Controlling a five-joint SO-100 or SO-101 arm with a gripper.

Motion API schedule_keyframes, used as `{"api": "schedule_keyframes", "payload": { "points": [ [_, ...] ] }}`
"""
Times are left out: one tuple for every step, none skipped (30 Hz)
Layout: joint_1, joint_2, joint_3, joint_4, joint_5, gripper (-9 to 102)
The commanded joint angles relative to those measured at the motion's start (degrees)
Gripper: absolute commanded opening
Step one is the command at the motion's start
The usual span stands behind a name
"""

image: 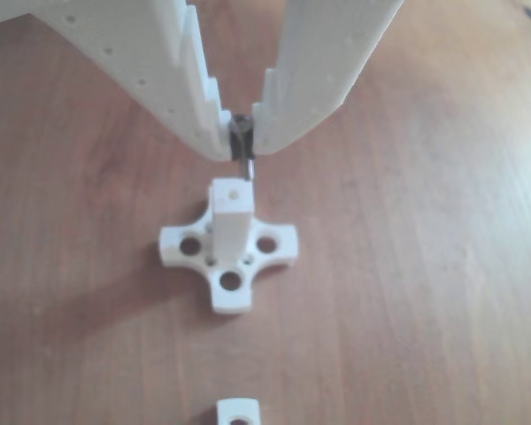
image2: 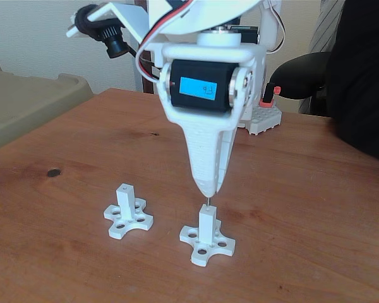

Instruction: Grab the screw and set it in the hole.

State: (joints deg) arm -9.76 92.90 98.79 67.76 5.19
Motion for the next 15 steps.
{"api": "schedule_keyframes", "payload": {
  "points": [
    [0.35,0.35,-1.41,-1.41,-0.35,-4],
    [0.35,0.26,-1.41,-1.41,-0.35,-4],
    [0.35,0.18,-1.41,-1.41,-0.35,-4],
    [0.35,0.18,-1.41,-1.41,-0.35,-4],
    [0.35,0.18,-1.41,-1.41,-0.35,-4],
    [0.35,0.18,-1.41,-1.41,-0.35,-4],
    [0.35,0.18,-1.41,-1.41,-0.35,-4],
    [0.35,0.18,-1.41,-1.41,-0.35,-4],
    [0.35,0.26,-1.41,-1.41,-0.35,-4],
    [0.26,0.35,-1.32,-1.32,-0.35,-4],
    [0.26,0.44,-1.32,-1.32,-0.35,-4],
    [0.18,0.53,-1.23,-1.32,-0.35,-4],
    [0.18,0.62,-1.23,-1.23,-0.35,-4],
    [0.09,0.62,-1.23,-1.14,-0.35,-4],
    [0.00,0.62,-1.23,-1.14,-0.35,-4]
  ]
}}
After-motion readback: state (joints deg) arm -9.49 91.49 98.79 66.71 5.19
